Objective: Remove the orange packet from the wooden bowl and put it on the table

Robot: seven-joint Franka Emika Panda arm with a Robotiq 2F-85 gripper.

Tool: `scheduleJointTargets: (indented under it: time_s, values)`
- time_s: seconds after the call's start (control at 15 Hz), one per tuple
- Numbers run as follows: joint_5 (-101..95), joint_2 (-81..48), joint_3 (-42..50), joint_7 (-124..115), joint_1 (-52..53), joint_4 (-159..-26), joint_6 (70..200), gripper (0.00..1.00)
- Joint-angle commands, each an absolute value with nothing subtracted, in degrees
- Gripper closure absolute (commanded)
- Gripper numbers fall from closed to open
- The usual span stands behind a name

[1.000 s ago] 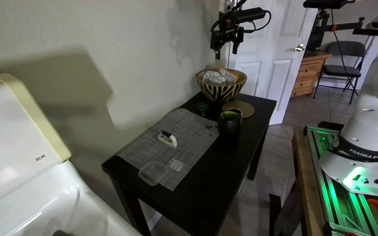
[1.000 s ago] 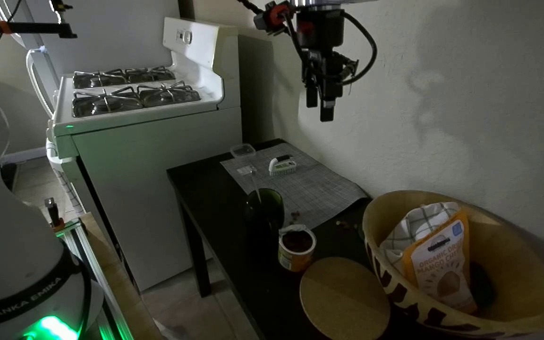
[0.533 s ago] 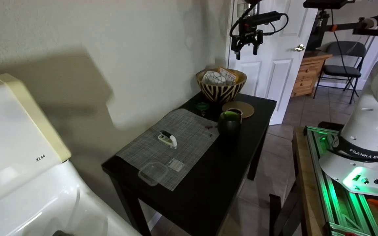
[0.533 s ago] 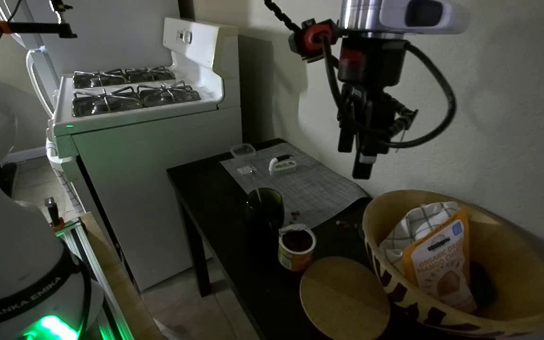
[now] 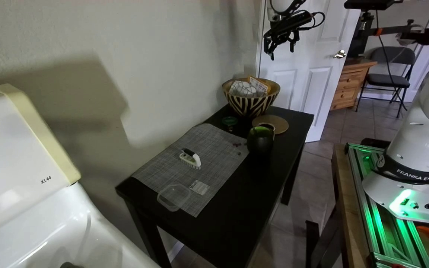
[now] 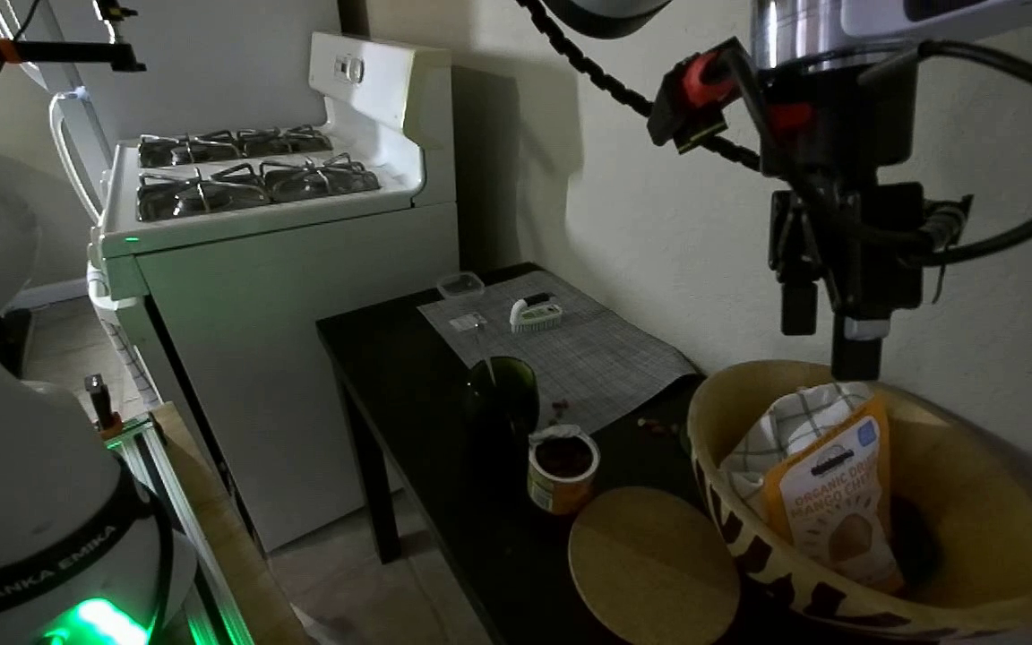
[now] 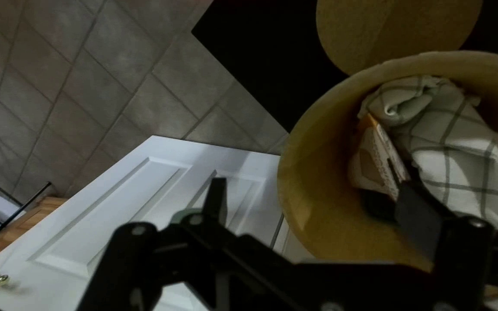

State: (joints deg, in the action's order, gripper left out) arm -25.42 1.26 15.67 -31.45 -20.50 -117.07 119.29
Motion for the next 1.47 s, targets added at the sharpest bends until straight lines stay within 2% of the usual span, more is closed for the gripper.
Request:
scheduleJointTargets:
  time_s: [0.0,0.27,0.73,1.4]
  values:
    - [-25.25,-0.03,16.54,-31.61,-19.47,-116.0,119.4,0.0]
    - [-24.32,-1.65,16.65,-29.58,-19.2,-115.97,122.89,0.0]
    - [-15.08,-5.57,18.33,-1.92,-20.79,-117.89,136.07,0.0]
    - [-17.74,-16.99,20.25,-13.28,-18.31,-113.86,141.12,0.0]
